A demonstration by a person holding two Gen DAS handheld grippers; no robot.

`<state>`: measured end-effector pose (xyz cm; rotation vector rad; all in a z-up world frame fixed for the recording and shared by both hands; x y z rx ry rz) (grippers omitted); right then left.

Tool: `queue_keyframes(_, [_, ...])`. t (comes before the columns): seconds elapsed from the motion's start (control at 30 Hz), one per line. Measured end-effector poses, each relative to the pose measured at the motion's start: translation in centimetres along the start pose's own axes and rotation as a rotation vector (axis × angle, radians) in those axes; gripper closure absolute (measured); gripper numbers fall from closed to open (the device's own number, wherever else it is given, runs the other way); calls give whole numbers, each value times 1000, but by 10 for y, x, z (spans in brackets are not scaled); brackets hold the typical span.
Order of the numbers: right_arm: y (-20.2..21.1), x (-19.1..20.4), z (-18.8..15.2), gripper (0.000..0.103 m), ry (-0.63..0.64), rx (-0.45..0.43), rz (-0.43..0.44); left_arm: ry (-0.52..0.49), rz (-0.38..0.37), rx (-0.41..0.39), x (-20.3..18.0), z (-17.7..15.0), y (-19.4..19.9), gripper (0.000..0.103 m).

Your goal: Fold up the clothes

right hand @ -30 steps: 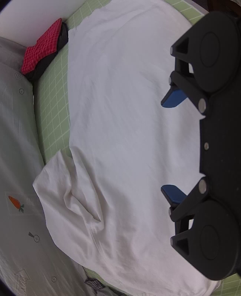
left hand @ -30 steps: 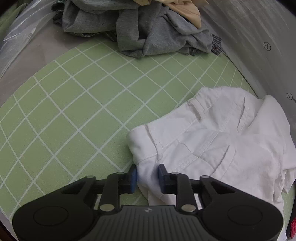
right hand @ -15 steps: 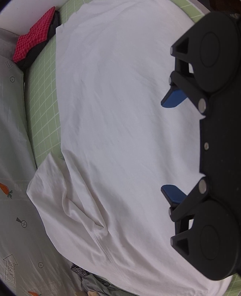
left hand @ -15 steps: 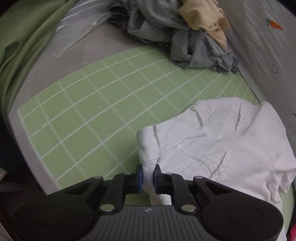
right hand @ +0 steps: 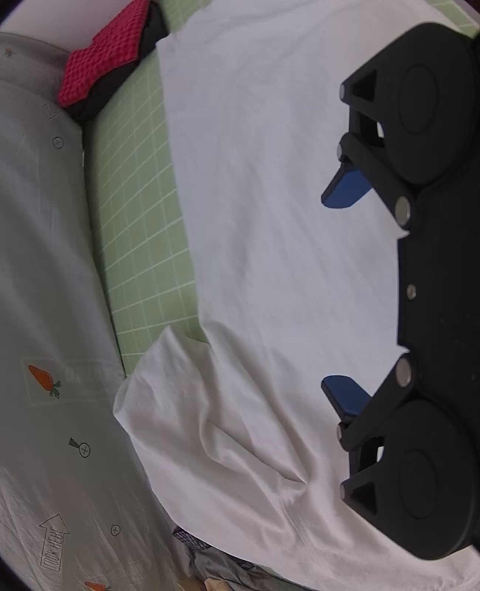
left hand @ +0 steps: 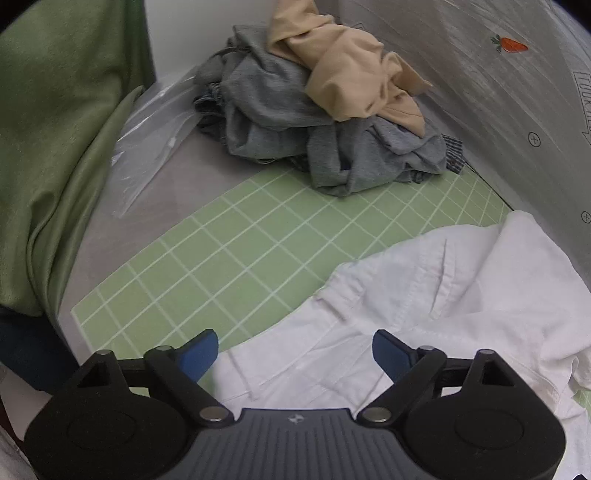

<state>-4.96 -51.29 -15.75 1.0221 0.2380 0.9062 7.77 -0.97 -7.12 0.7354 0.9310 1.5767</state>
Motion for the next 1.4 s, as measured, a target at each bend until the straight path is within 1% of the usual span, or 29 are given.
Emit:
queue_keyframes(0.07, [-11,2,17,1,47,-12,4,-6,-15,25,-23,11,-14,7])
queue_keyframes(0.13, [-24,6,31,1,85,-25,7,-14,-37,67,-47,18,-32,7])
queue_keyframes(0.2, [-42,12,46,1,112,-36,29,-24,-54,110,-69,23,-52,7])
queue_keyframes(0.3, [-71,28,61,1,127,-17,64,-30,-51,182,-92,29,-77,7])
queue_keyframes(0.37, [-90,41,68,1,145,1,87,-51,-39,205,-104,33,-88,7])
queue_keyframes(0.43, [-106,52,72,1,163,9,98,-100,-25,217,-112,35,-97,7])
queue_keyframes(0.5, [-120,62,76,1,182,10,102,-123,-10,236,-117,35,-105,7])
queue_keyframes(0.6, [-140,77,80,1,210,12,109,-112,-9,259,-117,35,-114,7])
queue_keyframes(0.67, [-153,86,83,1,231,9,112,-121,0,267,-115,35,-118,4])
queue_keyframes(0.73, [-159,94,85,5,272,-11,116,-129,8,279,-114,36,-122,4])
queue_keyframes(0.77, [-159,98,85,8,289,-16,129,-126,10,285,-112,37,-125,4])
queue_keyframes(0.87, [-155,105,86,37,339,-21,176,-103,11,303,-106,38,-131,2])
queue_keyframes(0.9, [-154,107,87,69,354,-22,187,-94,8,310,-104,37,-133,2])
queue_keyframes(0.93, [-151,108,88,96,364,-27,177,-86,7,314,-103,38,-134,1])
queue_keyframes(1.0, [-147,106,93,99,391,-49,146,-73,9,316,-101,38,-135,1])
queue_keyframes(1.07, [-138,99,102,100,402,-100,110,-72,13,313,-100,38,-135,1])
queue_keyframes(1.17, [-107,92,127,100,449,-273,12,-80,16,305,-99,38,-134,1])
queue_keyframes(1.23, [-75,96,148,100,514,-436,-66,-91,18,301,-99,37,-135,0])
queue_keyframes(1.33, [-24,116,169,98,643,-669,-107,-111,19,301,-101,36,-135,0])
queue_keyframes(1.37, [-16,124,167,97,692,-696,-108,-114,25,301,-102,36,-135,0])
queue_keyframes(1.4, [-14,130,163,96,732,-692,-109,-114,32,299,-103,36,-135,0])
Point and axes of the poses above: each gripper's, at about its wrist camera, not at the fingertips, and y roughly against the way its jaws point, x to its left, z to its top, the point moved 5 cm from there along -y, roughly the way its jaws point, and after that the axes turned 11 degrees about -y, right-handed, at the moved point
